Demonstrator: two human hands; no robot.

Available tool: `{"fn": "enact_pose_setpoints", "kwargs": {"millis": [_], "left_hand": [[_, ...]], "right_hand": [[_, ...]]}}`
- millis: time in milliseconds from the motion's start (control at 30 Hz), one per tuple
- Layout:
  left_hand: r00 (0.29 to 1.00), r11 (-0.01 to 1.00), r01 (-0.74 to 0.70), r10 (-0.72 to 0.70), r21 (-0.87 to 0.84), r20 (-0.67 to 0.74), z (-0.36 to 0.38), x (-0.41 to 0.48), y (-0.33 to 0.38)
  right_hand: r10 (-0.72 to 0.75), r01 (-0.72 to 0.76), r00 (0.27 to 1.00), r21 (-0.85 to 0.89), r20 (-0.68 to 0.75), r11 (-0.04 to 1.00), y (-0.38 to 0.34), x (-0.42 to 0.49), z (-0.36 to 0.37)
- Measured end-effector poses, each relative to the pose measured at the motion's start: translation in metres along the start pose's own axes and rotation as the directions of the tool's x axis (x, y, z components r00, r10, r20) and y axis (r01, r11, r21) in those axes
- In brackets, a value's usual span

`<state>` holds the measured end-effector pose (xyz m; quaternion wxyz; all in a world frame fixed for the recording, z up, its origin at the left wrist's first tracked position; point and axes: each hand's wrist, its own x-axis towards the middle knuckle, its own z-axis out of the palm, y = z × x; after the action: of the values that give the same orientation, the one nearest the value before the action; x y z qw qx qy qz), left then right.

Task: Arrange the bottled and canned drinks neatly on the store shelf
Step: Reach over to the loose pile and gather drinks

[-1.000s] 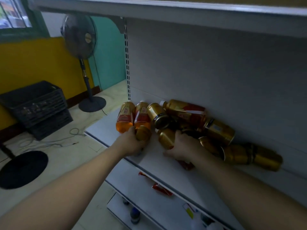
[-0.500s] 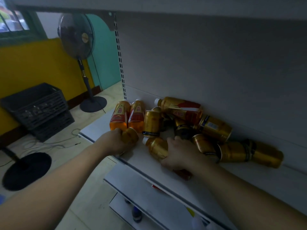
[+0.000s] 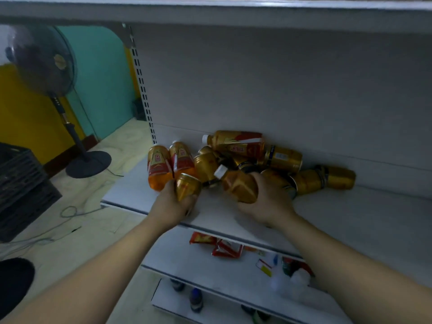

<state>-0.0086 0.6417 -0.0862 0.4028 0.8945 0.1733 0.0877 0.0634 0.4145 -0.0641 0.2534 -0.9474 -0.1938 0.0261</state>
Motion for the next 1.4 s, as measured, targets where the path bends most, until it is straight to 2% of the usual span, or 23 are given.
{"fn": "enact_pose_setpoints", "kwargs": {"millis": [100, 200, 333, 433, 600, 767, 1200, 1400], "left_hand": [[0.999, 0.996, -0.029, 0.027, -0.087, -0.027, 0.01, -0.001, -0.003], [0.999, 0.986, -0.05, 0.047, -0.156, -0.027, 0.017, -0.006, -0.007], [0.994, 0.95, -0.092, 0.107, -0.298, 0.034, 0.017, -0.013, -0.011], [0.989, 0.947, -0.117, 0.139, -0.299, 0.056, 0.019, -0.014, -0.016], [0.985, 0.944, -0.133, 0.159, -0.302, 0.064, 0.022, -0.016, -0.007], [0.978, 0.949, -0.157, 0.188, -0.273, 0.093, 0.027, -0.024, 0.008], [0.993, 0.957, -0.084, 0.102, -0.277, 0.052, 0.056, -0.067, 0.04], [0.979, 0.94, -0.149, 0.183, -0.306, 0.086, 0.07, -0.086, 0.088]], "right_hand": [[0.066, -0.046, 0.983, 0.119, -0.172, 0.992, 0.006, -0.012, 0.0], [0.15, -0.072, 0.948, 0.271, -0.28, 0.96, 0.008, -0.029, 0.004], [0.238, -0.054, 0.916, 0.488, -0.324, 0.871, 0.01, -0.052, 0.009], [0.308, -0.067, 0.891, 0.575, -0.333, 0.816, 0.013, -0.059, 0.007], [0.413, -0.154, 0.854, 0.605, -0.316, 0.781, 0.021, -0.067, -0.004], [0.436, -0.216, 0.863, 0.594, -0.255, 0.775, 0.025, -0.077, -0.011], [0.352, -0.146, 0.907, 0.612, -0.231, 0.777, 0.031, -0.091, -0.022], [0.396, -0.169, 0.881, 0.609, -0.26, 0.775, 0.067, -0.112, -0.058]]}}
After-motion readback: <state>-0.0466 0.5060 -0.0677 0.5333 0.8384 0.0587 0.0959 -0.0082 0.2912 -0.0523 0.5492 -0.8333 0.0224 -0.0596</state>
